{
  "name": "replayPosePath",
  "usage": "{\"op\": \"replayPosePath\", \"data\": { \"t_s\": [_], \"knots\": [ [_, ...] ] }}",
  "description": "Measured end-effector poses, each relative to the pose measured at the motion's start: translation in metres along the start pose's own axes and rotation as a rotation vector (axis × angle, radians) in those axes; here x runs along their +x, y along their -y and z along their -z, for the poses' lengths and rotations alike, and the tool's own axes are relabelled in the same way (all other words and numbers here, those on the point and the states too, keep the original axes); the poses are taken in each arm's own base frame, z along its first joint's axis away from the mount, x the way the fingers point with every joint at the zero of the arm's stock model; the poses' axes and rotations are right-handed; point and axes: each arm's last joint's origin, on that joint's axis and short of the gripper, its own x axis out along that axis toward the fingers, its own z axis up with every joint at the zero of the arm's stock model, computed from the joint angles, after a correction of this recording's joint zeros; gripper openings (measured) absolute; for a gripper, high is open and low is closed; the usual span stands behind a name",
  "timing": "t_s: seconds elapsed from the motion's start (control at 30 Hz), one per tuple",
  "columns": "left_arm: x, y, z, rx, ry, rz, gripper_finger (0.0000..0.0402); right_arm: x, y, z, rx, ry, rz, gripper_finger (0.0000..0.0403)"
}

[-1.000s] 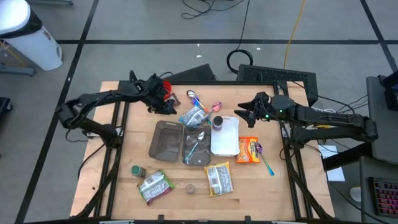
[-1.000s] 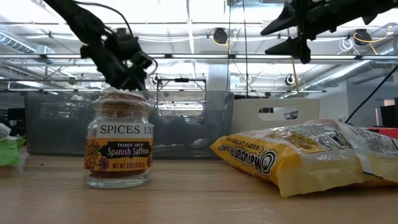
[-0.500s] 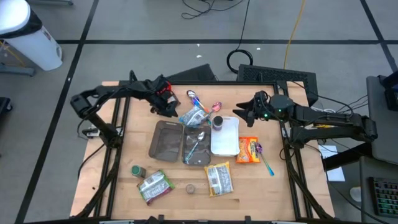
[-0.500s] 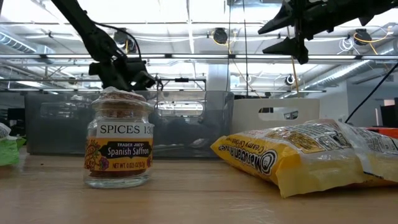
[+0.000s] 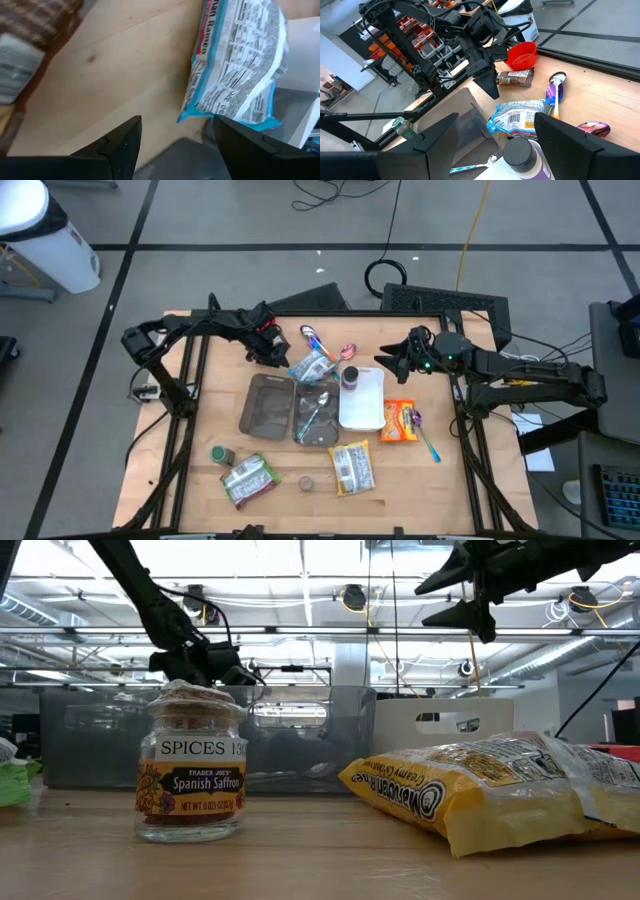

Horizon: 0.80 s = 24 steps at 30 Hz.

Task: Pick & Place Food Item
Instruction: Put the blue pack into the left gray bin

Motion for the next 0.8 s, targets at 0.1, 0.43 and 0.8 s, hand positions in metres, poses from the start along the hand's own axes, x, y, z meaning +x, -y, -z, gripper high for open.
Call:
{"op": "replayPosePath", "data": {
  "t_s": [0.1,0.43,0.8],
  "knots": [
    [0.001,0.0,0.0,-0.006,-0.001,0.001,0.0255,0.0,0.0,0.0,-0.001,0.0,0.0,0.0251],
    [0.006,0.006,0.002,0.026,0.003,0.008,0.0255,0.0,0.0,0.0,-0.022,0.002,0.004,0.0251],
    [0.023,0.0,-0.001,-0.02,-0.042,0.008,0.0255,0.0,0.0,0.0,-0.023,0.002,0.004,0.0251]
  ]
}}
